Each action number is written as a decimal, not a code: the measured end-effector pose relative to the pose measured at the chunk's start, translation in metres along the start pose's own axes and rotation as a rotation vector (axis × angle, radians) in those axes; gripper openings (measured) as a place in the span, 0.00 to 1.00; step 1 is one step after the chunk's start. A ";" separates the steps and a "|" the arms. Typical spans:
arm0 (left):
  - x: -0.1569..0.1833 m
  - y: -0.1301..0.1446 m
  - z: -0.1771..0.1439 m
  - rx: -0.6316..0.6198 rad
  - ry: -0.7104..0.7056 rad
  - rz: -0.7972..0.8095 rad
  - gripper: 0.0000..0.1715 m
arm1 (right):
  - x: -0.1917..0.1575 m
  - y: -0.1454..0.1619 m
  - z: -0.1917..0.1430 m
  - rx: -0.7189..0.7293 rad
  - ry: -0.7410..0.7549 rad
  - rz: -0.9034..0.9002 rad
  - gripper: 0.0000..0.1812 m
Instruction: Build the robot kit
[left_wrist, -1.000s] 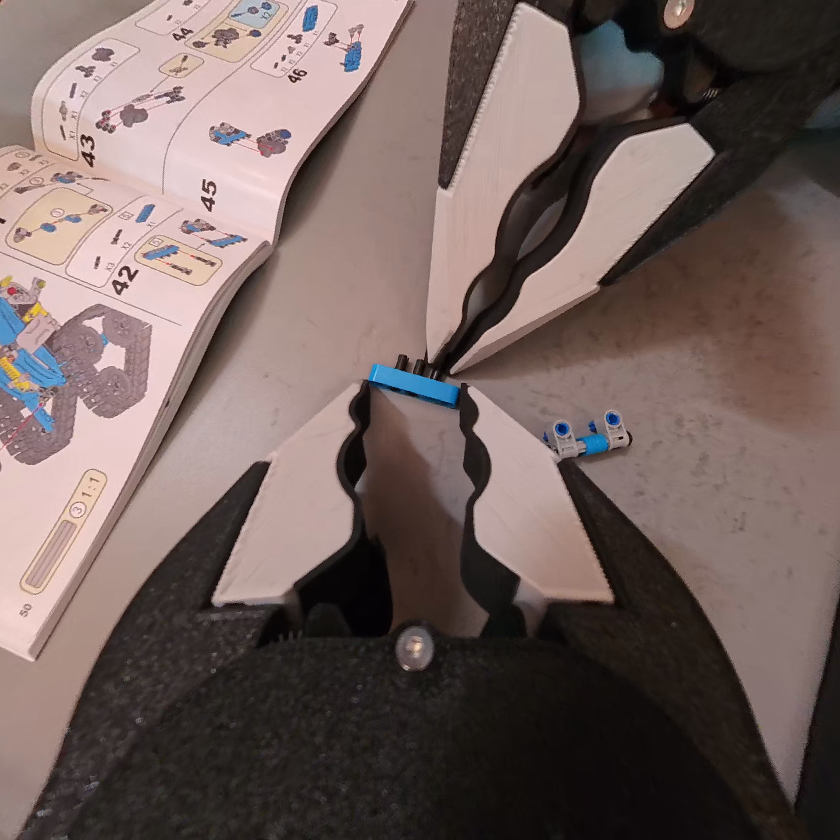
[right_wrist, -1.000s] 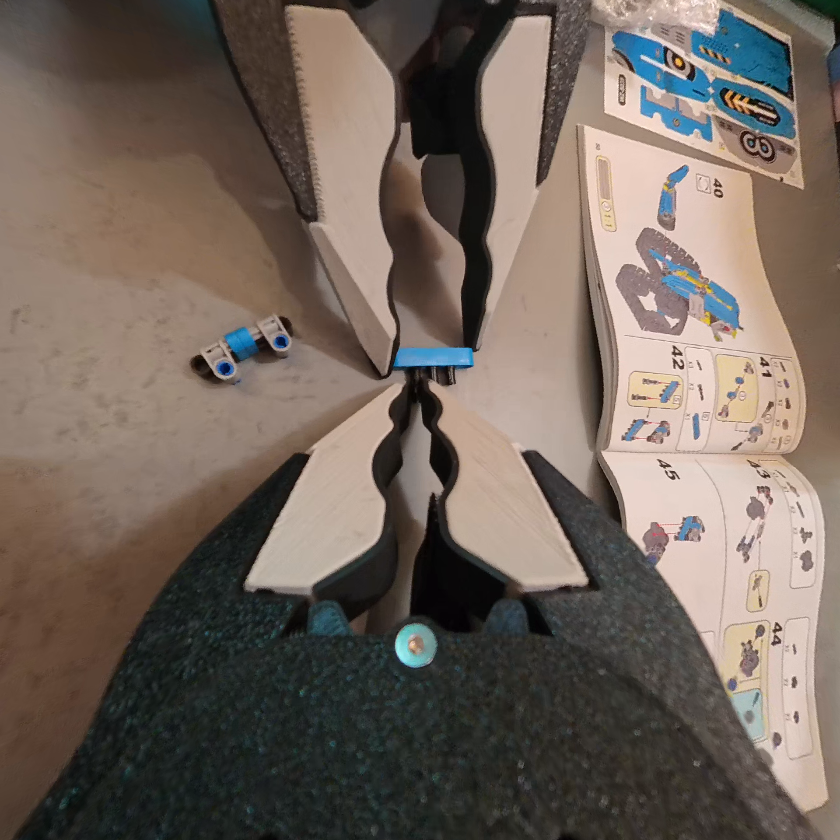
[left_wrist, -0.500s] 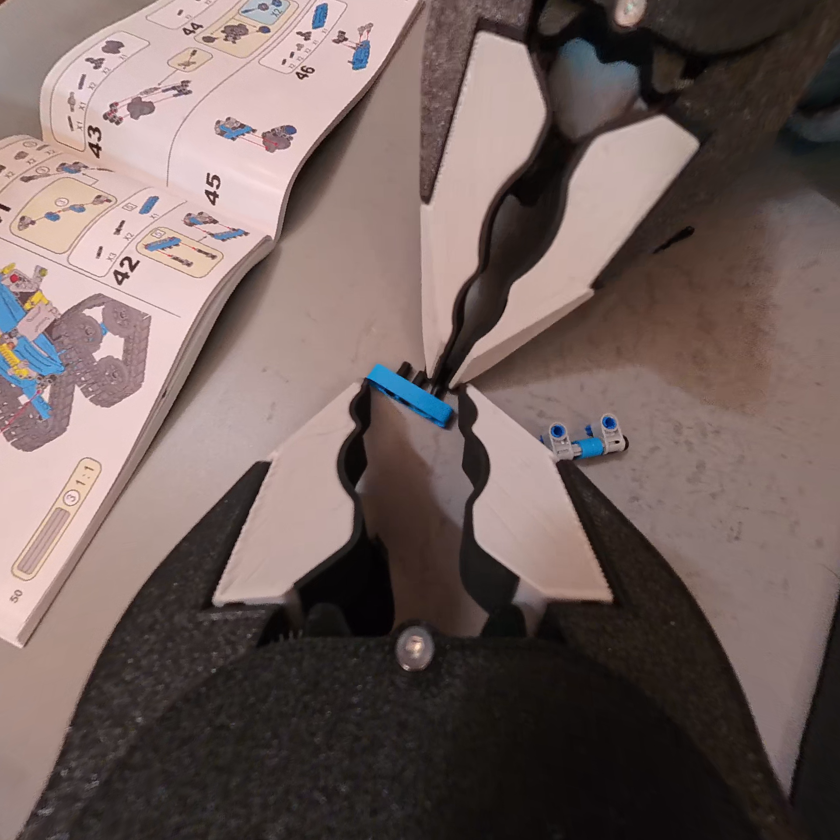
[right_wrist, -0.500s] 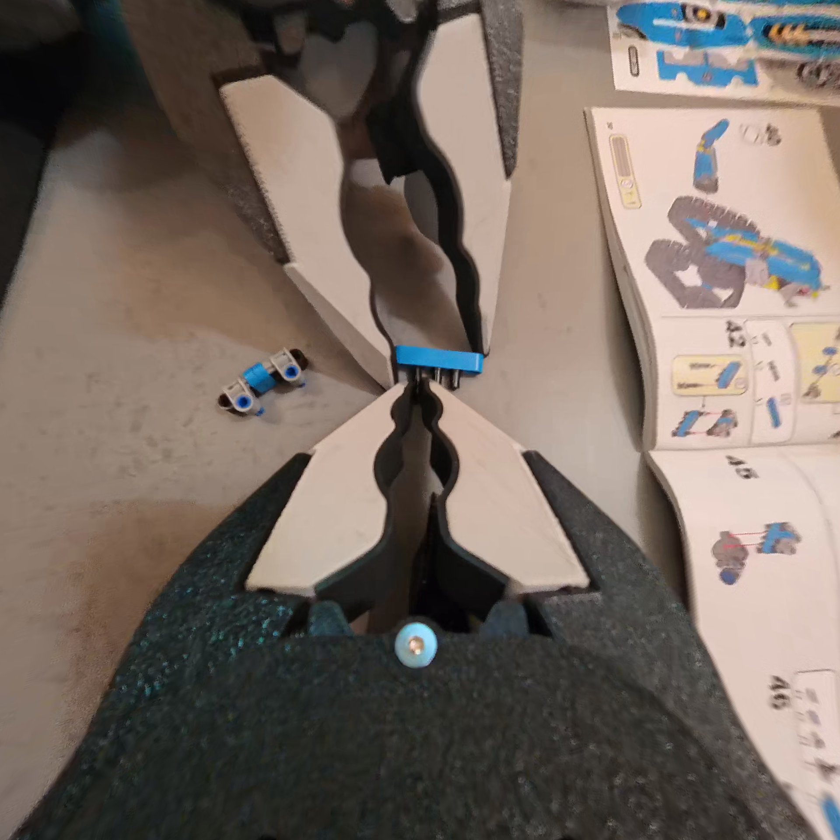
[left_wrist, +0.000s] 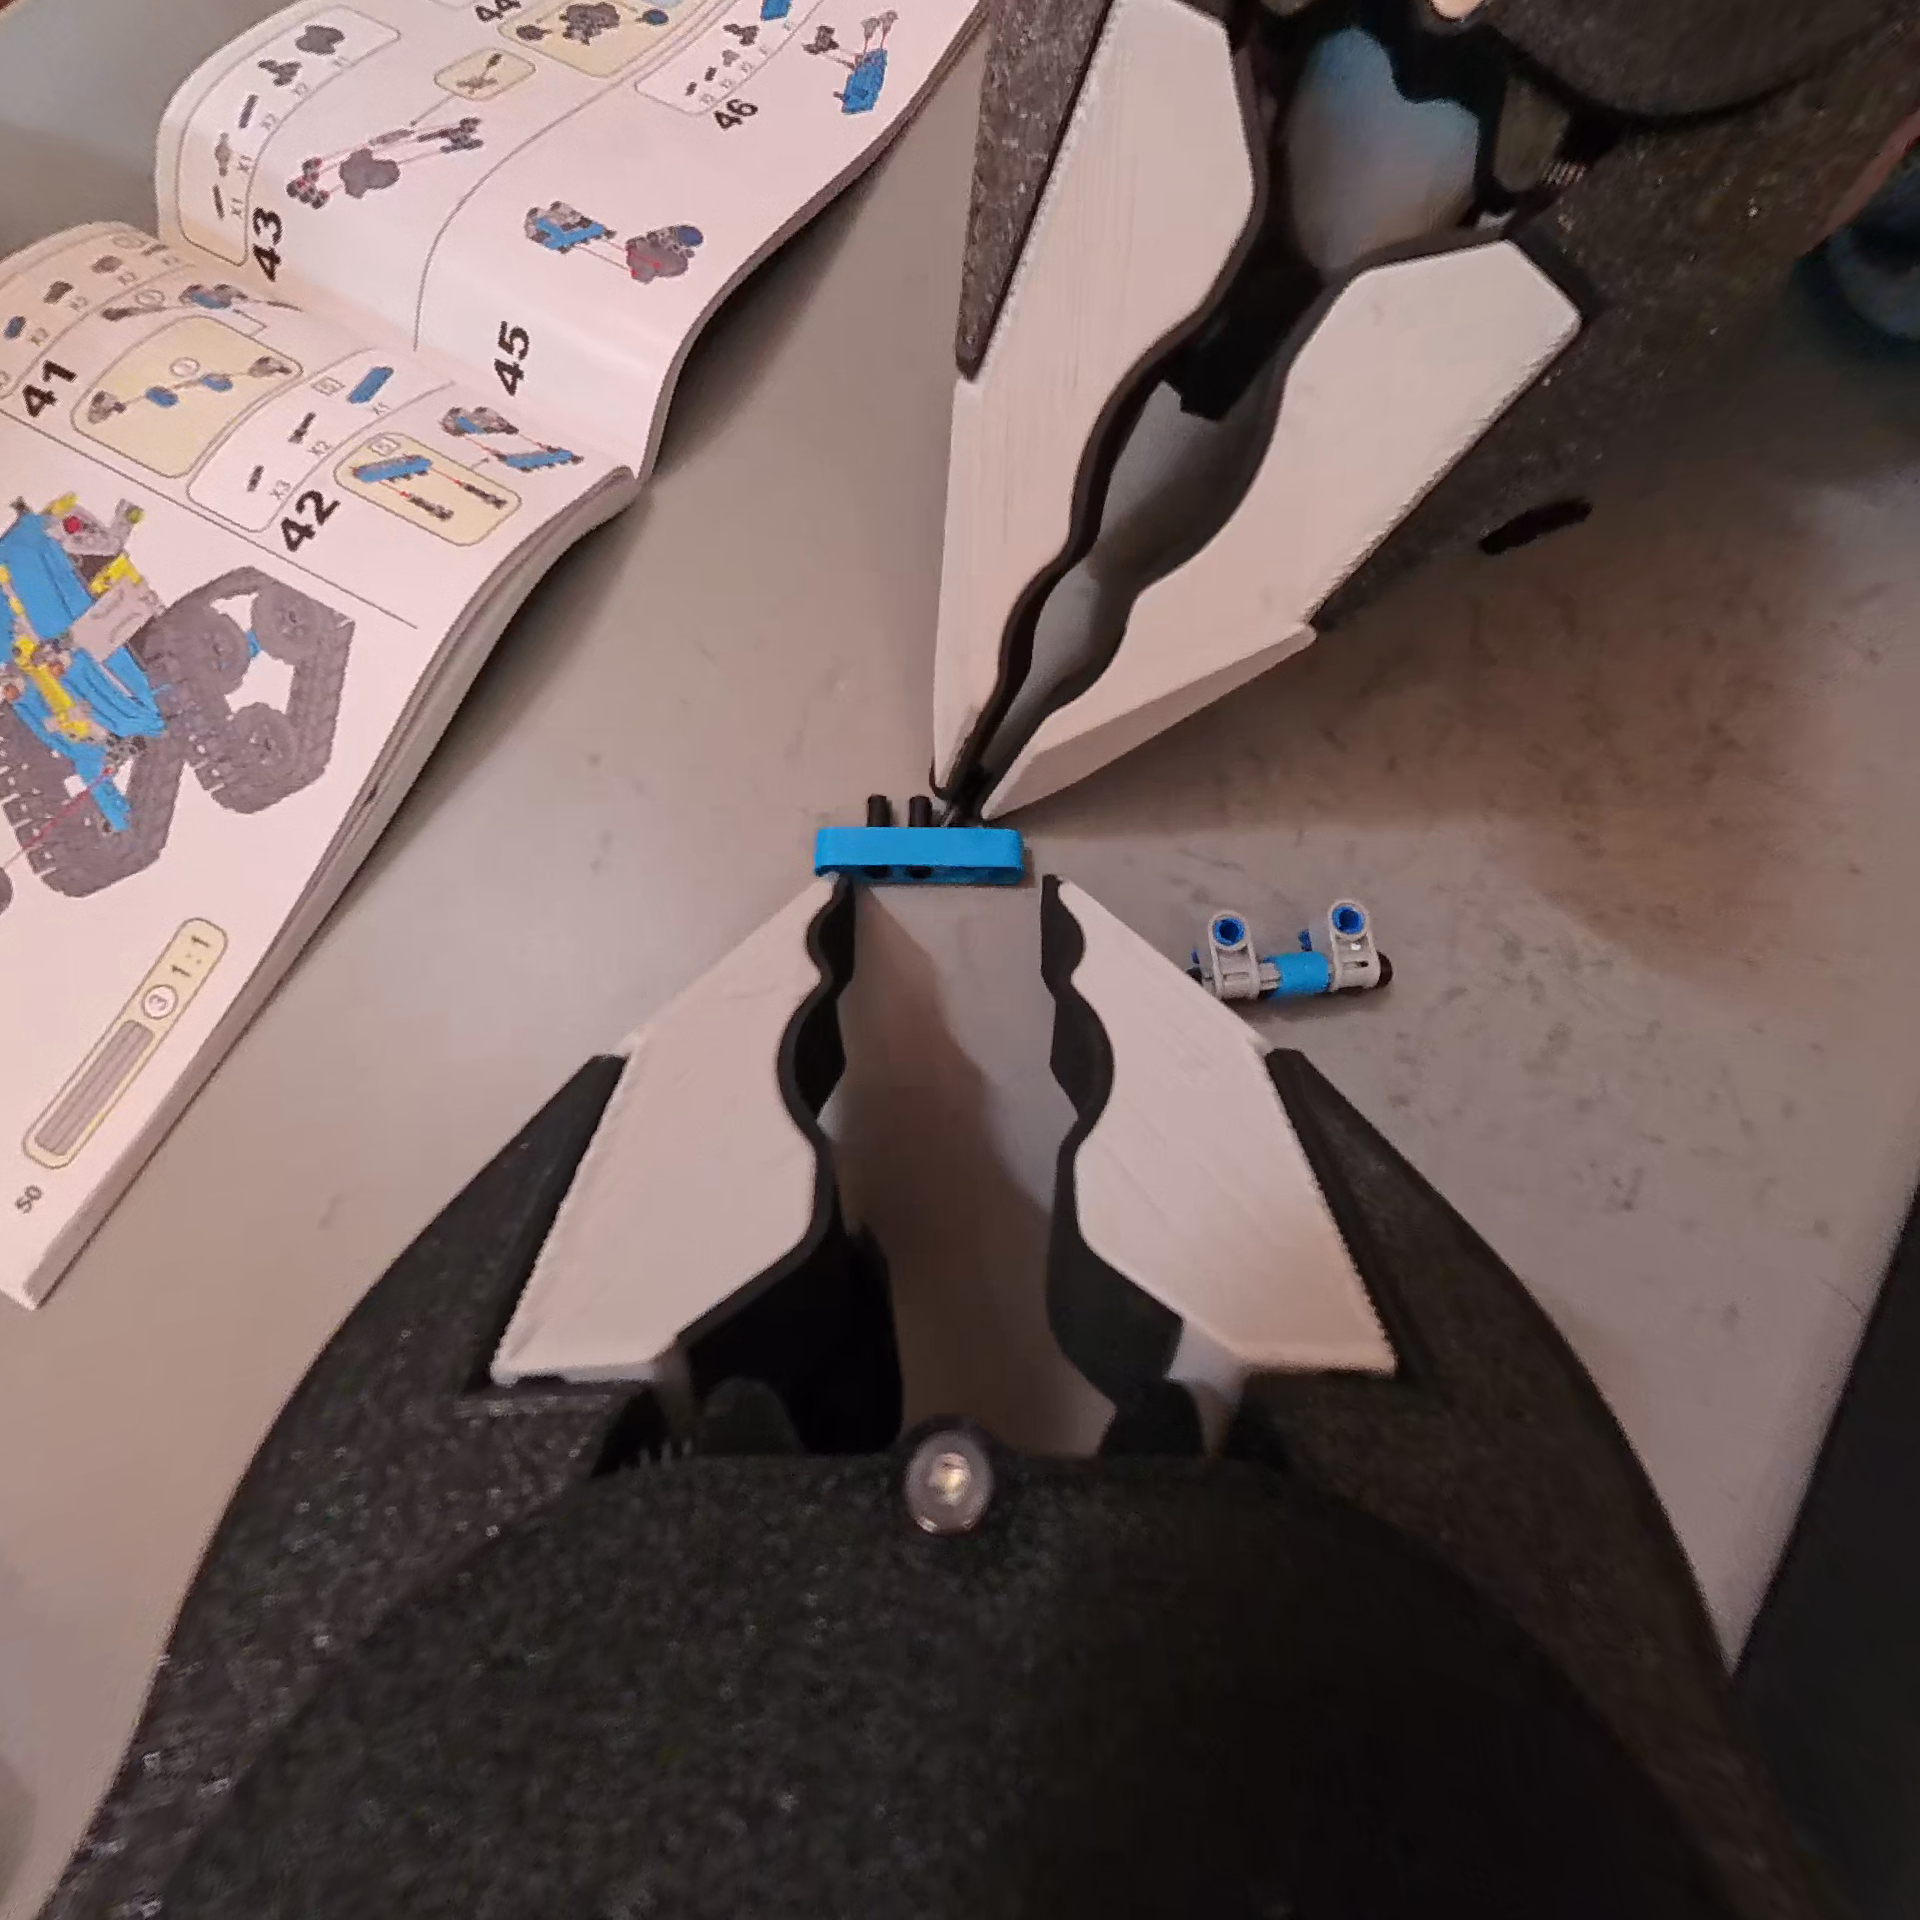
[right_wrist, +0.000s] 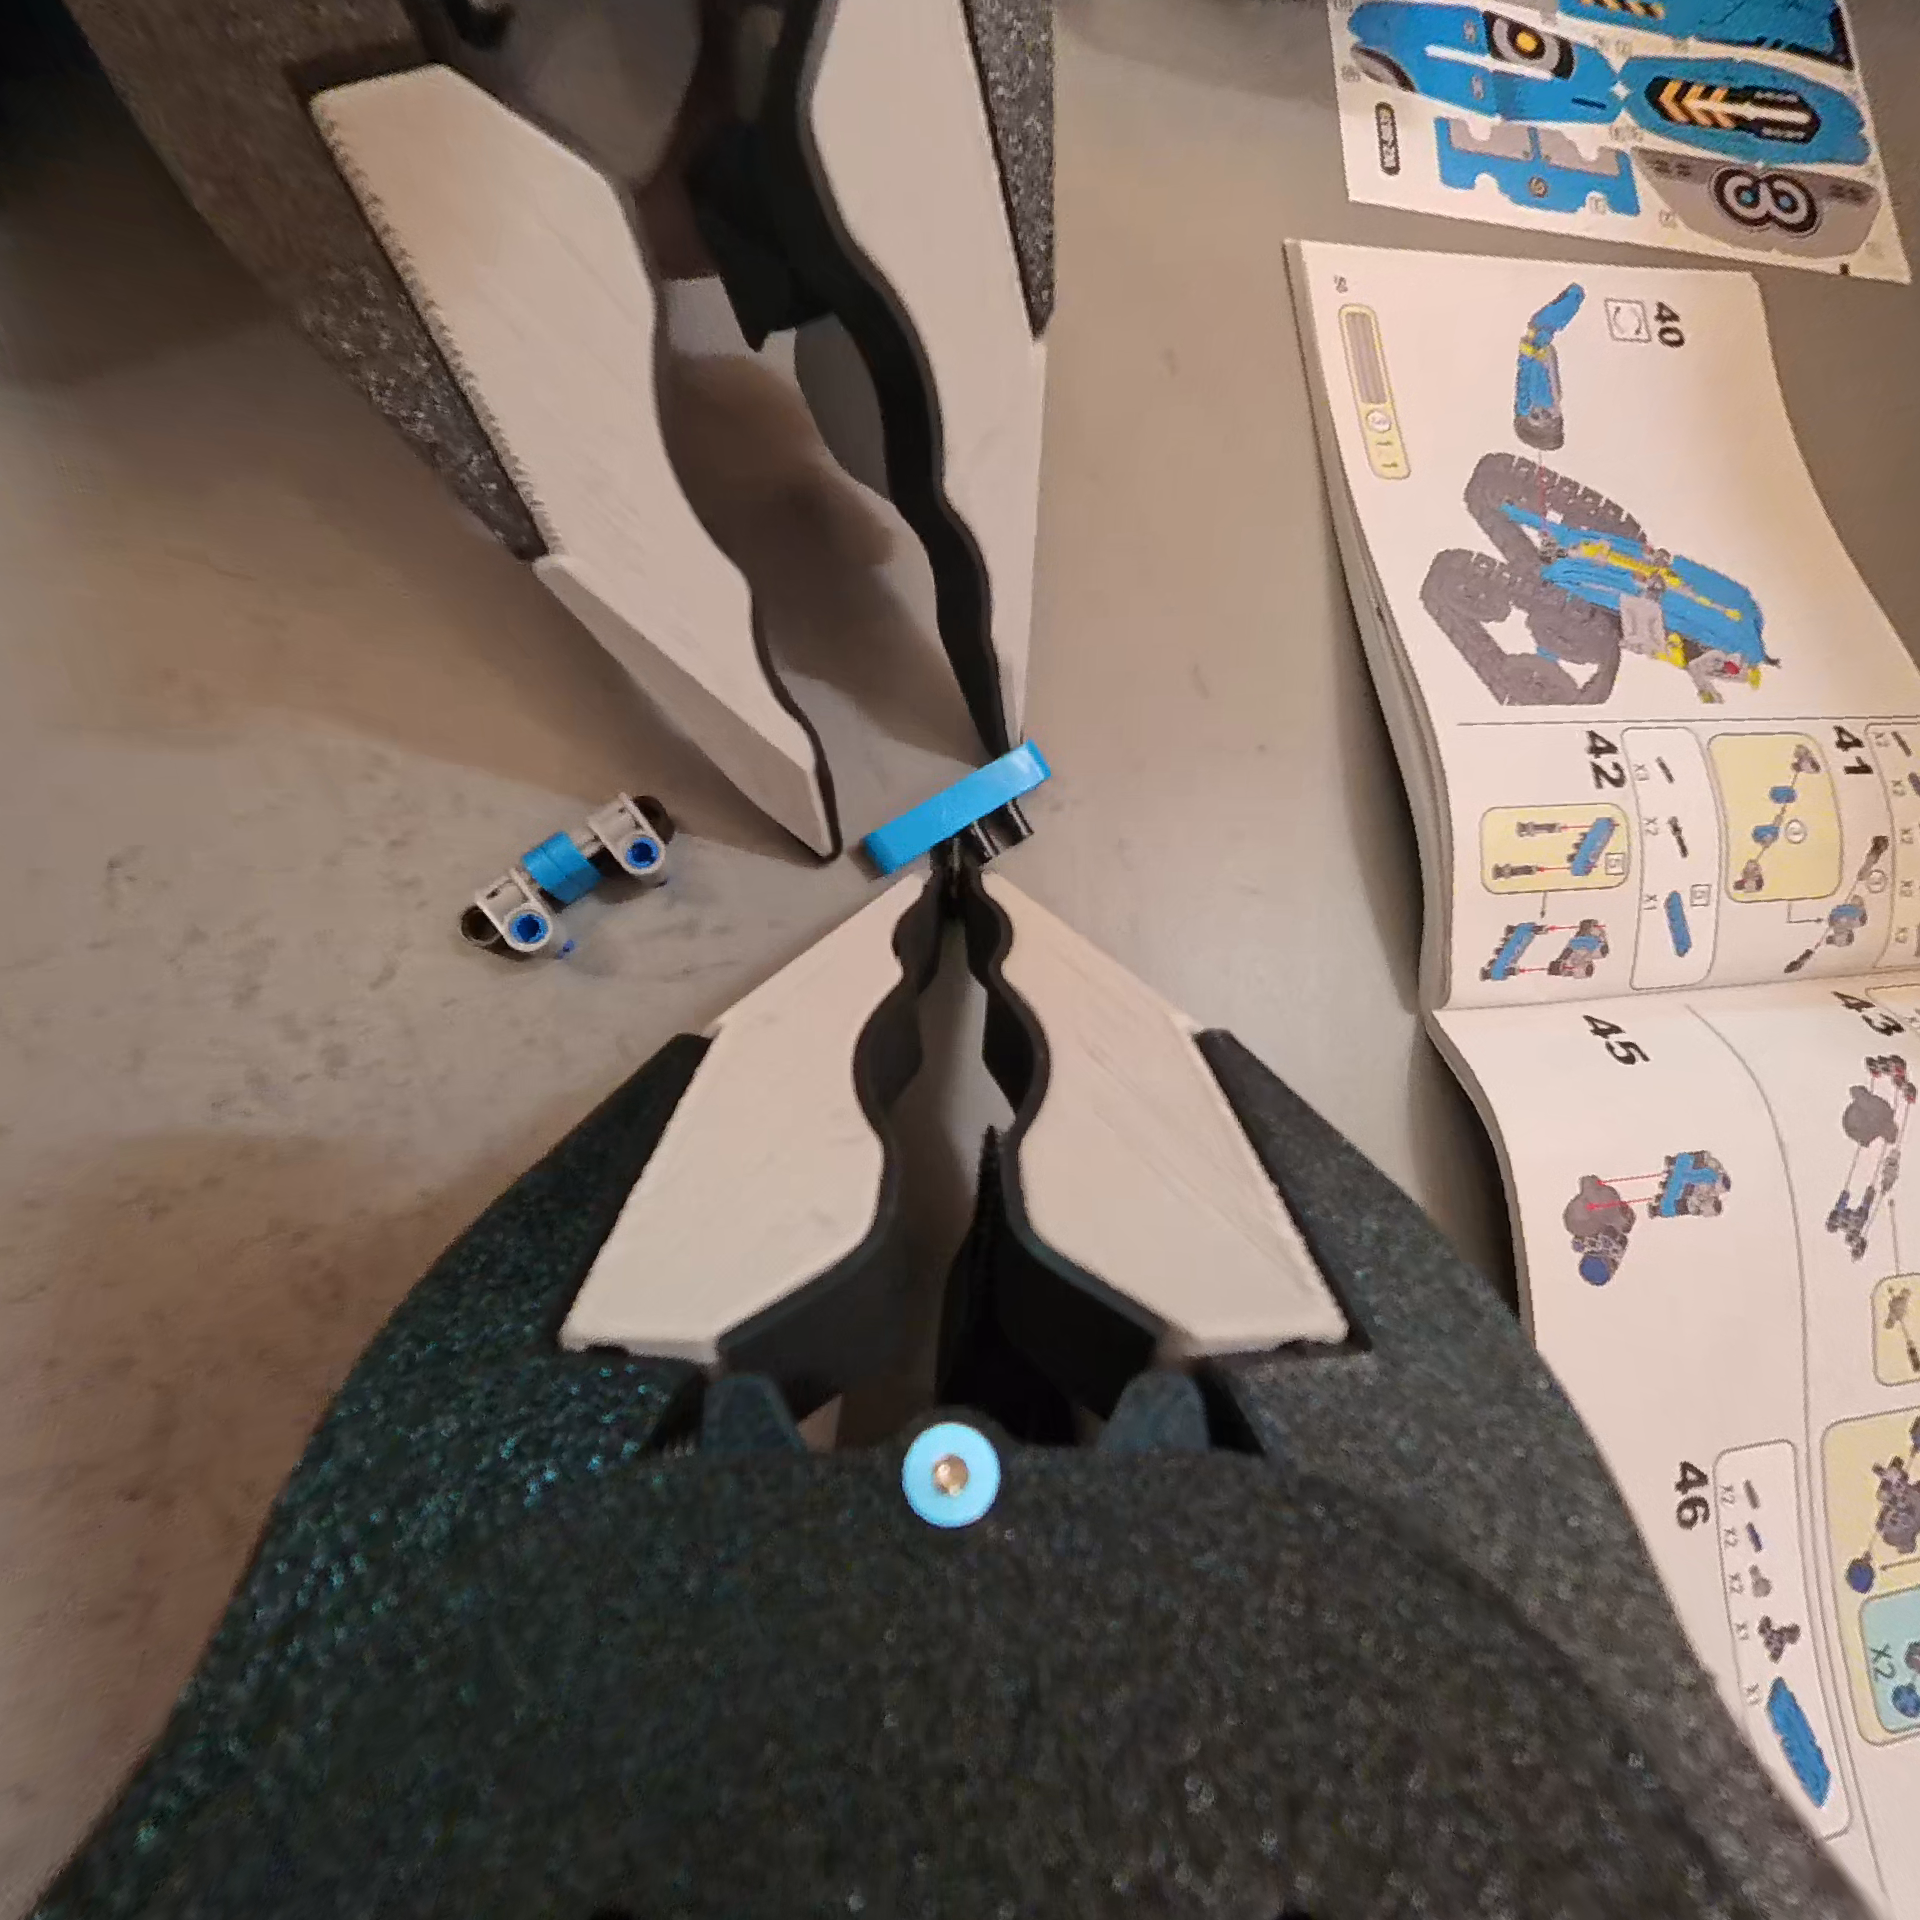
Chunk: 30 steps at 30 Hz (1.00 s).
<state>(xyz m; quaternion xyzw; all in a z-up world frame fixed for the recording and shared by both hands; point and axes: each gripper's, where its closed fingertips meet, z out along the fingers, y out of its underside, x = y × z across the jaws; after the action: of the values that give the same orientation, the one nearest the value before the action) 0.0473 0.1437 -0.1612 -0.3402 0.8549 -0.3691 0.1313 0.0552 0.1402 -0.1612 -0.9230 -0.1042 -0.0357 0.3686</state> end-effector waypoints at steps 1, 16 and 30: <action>0.000 0.000 0.000 -0.004 -0.001 0.002 0.20 | 0.000 0.000 0.000 -0.001 0.003 -0.011 0.02; 0.001 0.004 -0.007 -0.059 -0.023 0.047 0.09 | -0.005 -0.001 -0.001 0.010 -0.023 -0.108 0.02; 0.003 0.002 -0.002 -0.045 0.049 0.039 0.07 | -0.007 -0.002 0.000 0.080 -0.084 -0.218 0.02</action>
<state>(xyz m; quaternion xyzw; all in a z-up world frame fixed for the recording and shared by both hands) 0.0428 0.1435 -0.1615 -0.3169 0.8725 -0.3553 0.1096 0.0484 0.1407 -0.1608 -0.8915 -0.2205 -0.0328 0.3945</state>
